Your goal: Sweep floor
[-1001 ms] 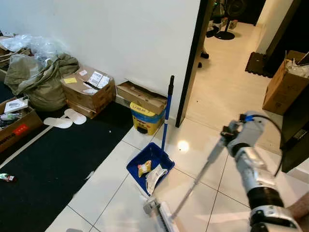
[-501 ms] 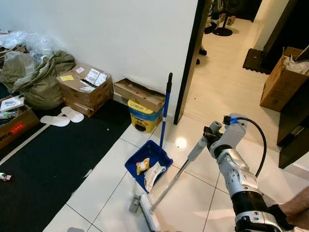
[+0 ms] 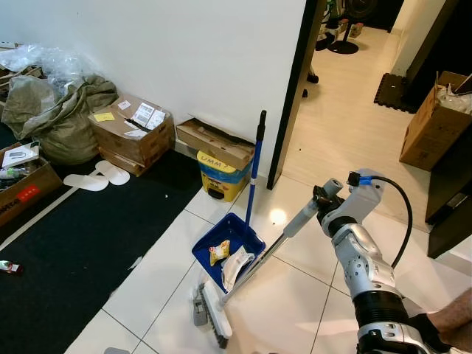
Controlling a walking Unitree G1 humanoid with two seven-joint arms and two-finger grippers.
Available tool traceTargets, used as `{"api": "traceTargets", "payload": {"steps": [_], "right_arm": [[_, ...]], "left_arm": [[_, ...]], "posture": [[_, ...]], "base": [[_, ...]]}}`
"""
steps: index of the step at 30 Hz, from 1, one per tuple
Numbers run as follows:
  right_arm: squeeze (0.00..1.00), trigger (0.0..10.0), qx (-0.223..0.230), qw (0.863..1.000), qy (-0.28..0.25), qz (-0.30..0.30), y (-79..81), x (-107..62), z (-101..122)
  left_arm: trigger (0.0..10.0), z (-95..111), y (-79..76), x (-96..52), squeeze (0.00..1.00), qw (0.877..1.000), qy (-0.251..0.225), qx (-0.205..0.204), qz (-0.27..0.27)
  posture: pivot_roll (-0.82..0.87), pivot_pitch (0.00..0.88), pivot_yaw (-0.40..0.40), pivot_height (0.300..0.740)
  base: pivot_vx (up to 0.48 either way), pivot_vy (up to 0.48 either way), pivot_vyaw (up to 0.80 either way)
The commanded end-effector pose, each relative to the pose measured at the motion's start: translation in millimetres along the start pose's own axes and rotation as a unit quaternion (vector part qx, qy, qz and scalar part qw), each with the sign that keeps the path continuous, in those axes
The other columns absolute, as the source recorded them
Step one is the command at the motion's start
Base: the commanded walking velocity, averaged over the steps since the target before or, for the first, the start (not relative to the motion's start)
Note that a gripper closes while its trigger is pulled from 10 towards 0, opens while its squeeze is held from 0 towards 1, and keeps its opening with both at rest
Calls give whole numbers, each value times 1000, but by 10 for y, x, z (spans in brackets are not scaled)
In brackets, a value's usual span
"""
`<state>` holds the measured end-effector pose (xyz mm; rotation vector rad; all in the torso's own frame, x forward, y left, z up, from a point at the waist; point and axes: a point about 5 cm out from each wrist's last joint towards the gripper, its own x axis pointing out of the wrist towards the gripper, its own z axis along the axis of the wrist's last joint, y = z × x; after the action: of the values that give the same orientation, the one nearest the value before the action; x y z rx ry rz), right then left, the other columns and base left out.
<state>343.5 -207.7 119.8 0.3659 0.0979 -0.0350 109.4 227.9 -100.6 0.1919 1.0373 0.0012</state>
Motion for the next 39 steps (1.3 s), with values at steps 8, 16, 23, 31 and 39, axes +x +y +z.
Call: {"api": "traceTargets", "payload": {"steps": [8, 16, 23, 31, 39], "right_arm": [[0, 10000, 77, 987, 15, 142, 212, -74, 100], [0, 10000, 100, 966, 45, 234, 479, -147, -31], [0, 10000, 86, 955, 87, 271, 772, -193, -334], [0, 10000, 16, 929, 125, 348, 1199, -327, -733], [0, 10000, -36, 906, 77, 415, 1463, -348, -621]], "left_arm": [[10000, -29, -95, 5, 0, 1000, 11, 7, -13], [10000, -19, -118, 8, 0, 1000, 8, 7, -16], [10000, -97, -120, -20, 0, 1000, 14, 7, -18], [10000, -285, -60, -105, 0, 1000, 18, 16, -19], [10000, -482, 21, -210, 0, 999, 25, 20, -15]], "posture": [[-66, 107, -31, 740], [-59, 120, -34, 740], [-35, 158, -28, 740], [27, 257, -21, 740], [69, 306, -12, 740]], "base": [[0, 0, 0], [0, 0, 0], [0, 0, 0], [0, 0, 0], [0, 0, 0]]}}
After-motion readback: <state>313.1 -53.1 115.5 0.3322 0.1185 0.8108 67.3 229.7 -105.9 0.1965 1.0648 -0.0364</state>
